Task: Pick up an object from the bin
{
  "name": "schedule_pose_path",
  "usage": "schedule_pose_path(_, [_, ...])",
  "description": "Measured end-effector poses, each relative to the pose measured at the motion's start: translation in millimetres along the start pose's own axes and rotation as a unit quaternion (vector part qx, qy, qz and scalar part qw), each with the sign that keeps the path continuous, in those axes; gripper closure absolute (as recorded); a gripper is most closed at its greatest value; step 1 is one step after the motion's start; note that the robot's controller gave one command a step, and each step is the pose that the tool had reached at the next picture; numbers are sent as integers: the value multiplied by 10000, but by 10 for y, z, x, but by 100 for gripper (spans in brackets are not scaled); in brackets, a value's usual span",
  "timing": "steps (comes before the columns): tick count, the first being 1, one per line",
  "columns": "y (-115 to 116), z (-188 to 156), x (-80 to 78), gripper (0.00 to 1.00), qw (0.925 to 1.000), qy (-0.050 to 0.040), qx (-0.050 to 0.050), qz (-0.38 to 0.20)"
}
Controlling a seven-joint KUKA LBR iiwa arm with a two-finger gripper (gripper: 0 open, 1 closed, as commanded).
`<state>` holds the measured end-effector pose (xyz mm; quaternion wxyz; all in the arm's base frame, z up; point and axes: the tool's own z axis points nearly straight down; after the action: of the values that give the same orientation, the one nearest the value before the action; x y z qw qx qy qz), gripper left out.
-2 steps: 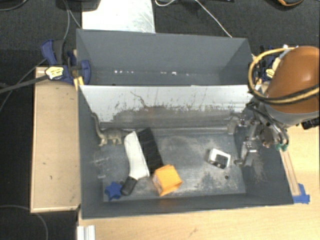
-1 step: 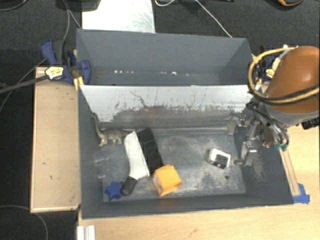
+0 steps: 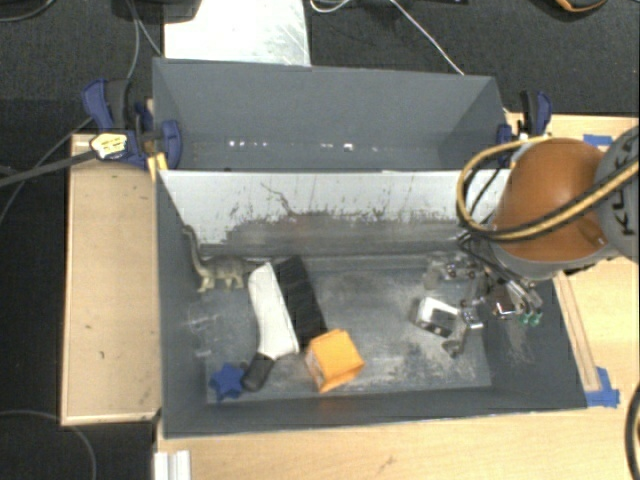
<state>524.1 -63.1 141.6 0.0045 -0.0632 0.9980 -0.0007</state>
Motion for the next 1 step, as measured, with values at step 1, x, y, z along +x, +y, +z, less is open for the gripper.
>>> schedule_pose_path(1, [92,197,199,100,9944,27,-3,1058])
